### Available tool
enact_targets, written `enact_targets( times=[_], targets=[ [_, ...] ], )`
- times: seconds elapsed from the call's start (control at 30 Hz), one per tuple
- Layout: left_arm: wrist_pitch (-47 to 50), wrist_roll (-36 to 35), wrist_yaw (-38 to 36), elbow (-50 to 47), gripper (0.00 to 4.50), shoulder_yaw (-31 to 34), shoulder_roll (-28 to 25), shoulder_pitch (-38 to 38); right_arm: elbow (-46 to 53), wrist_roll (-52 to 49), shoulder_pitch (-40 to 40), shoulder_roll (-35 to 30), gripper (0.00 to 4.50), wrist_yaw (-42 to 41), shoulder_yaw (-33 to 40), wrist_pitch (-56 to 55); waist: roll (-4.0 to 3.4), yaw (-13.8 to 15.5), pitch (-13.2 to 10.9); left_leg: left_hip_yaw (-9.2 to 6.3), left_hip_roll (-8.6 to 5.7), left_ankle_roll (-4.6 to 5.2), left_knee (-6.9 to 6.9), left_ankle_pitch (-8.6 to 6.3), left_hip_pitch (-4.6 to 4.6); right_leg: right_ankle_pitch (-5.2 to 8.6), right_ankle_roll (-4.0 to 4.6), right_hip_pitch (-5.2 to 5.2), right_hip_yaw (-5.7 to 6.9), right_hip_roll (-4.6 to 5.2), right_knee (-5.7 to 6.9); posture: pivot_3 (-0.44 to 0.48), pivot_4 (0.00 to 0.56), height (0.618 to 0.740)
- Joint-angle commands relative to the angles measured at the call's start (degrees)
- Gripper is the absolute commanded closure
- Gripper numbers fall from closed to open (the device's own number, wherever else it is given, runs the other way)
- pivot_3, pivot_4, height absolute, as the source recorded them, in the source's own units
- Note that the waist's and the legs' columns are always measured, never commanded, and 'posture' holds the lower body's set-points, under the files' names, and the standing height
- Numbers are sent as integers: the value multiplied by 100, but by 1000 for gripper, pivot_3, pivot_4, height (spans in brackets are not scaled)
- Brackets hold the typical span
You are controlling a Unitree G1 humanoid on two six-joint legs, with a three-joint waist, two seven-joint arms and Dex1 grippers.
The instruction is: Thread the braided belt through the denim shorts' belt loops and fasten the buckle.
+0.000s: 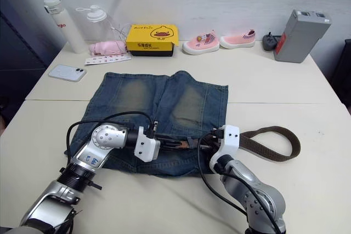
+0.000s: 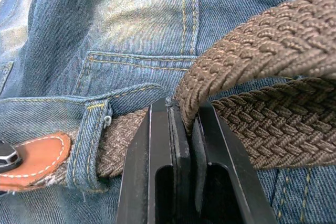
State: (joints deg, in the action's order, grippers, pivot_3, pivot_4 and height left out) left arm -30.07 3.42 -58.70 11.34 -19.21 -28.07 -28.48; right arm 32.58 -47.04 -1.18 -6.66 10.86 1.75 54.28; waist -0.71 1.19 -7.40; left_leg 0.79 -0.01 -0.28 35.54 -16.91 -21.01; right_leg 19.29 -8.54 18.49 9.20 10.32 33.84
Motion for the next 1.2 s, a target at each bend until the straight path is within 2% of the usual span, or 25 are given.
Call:
enact_targets(
  times=[0.03,0.1,0.17,0.2,0.27,0.4,0.43,0.5,0.57,0.63,0.67,0.73,0.8,0.93,1.07,1.1,1.13,1.2],
  targets=[
    [-31,50,122,-17,4349,-16,17,-45,14,31,-124,-33,4500,-24,-122,274,1,0,0,0,0,0,0,0,0,0,0,0,0,0,0,0,150,683],
    [-17,58,157,-56,4349,-11,21,-11,118,-52,-118,-1,4500,-53,-65,254,0,0,0,0,-1,0,0,0,-1,0,0,0,0,1,-1,0,150,683],
    [13,51,183,-73,4500,3,21,16,285,-212,-116,5,3672,-120,95,204,0,6,0,0,-1,0,0,0,-1,0,0,0,0,1,0,0,150,683],
    [26,44,189,-78,4500,6,21,22,346,-279,-119,-5,3415,-154,152,206,0,9,0,-1,-1,0,0,0,-2,0,0,1,0,1,-1,0,150,683],
    [95,-10,198,-144,4500,29,18,39,641,-540,-121,-228,2476,-328,375,229,-2,6,-2,-1,-2,1,1,-1,-3,0,0,0,-1,1,-2,0,150,683],
    [228,-66,209,-240,4500,37,27,11,1439,-765,-210,-1366,424,-1253,644,128,-8,21,-9,-1,-10,7,7,-4,-13,0,0,0,-3,6,-9,0,150,683],
    [258,-82,213,-255,4500,43,31,12,1616,-702,-253,-1706,59,-1535,637,54,-7,20,-9,-1,-8,8,8,-4,-13,0,0,0,-2,6,-10,0,150,683],
    [293,-97,214,-268,4500,47,35,9,1934,-596,-339,-2377,59,-2137,609,-87,-8,21,-10,-1,-6,7,7,-4,-12,0,0,-2,3,3,-13,0,150,683],
    [312,-103,204,-260,4500,46,39,-7,2226,144,-382,-3365,59,-2866,267,-480,-6,21,-12,2,-6,8,8,-4,-13,0,0,-6,3,3,-23,0,150,683],
    [331,-102,206,-254,4500,46,49,-22,2272,1630,-490,-4417,59,-3331,-507,-1344,2,22,-16,10,-6,8,10,-4,-12,0,-1,-10,5,3,-36,0,150,683],
    [343,-104,212,-268,4500,44,68,-41,2108,2605,-583,-4873,59,-3565,-1071,-2123,4,22,-17,14,-7,8,9,-4,-11,1,-1,-10,4,4,-39,0,150,683],
    [374,-118,210,-301,4500,43,92,-62,1717,3986,-681,-5312,59,-3756,-1823,-3301,10,24,-16,19,-8,7,11,-4,-11,1,-2,-9,3,6,-41,0,150,683],
    [412,-125,221,-356,4500,50,98,-43,1230,4990,-573,-5241,59,-3614,-2361,-3937,20,31,-17,19,-6,5,12,-3,-10,2,-3,-10,7,5,-40,0,150,683],
    [478,-108,248,-451,4500,74,81,15,617,6063,-434,-4788,59,-3522,-2814,-4396,25,37,-19,18,-7,5,35,-2,-16,1,-3,-16,10,6,-39,0,150,683],
    [544,-116,243,-541,4500,90,51,26,200,6507,-472,-4206,1131,-3410,-2806,-4103,25,37,-17,7,-1,5,43,-3,-16,2,-3,-25,18,1,-39,0,150,683],
    [553,-112,238,-571,4500,89,41,27,172,6470,-545,-4120,1693,-3443,-2740,-4001,23,36,-16,7,-3,5,42,-3,-16,2,-3,-26,17,2,-40,0,150,683],
    [561,-110,234,-594,4500,88,33,29,154,6447,-598,-4051,1906,-3467,-2687,-3926,23,36,-16,7,-4,6,43,-3,-16,2,-3,-26,17,3,-40,0,150,683],
    [476,-47,211,-635,4500,55,-21,34,137,6226,-749,-3806,2860,-3393,-2343,-3598,24,42,-16,-2,-4,7,44,-3,-12,2,-3,-38,21,2,-41,0,150,683]
  ],
)
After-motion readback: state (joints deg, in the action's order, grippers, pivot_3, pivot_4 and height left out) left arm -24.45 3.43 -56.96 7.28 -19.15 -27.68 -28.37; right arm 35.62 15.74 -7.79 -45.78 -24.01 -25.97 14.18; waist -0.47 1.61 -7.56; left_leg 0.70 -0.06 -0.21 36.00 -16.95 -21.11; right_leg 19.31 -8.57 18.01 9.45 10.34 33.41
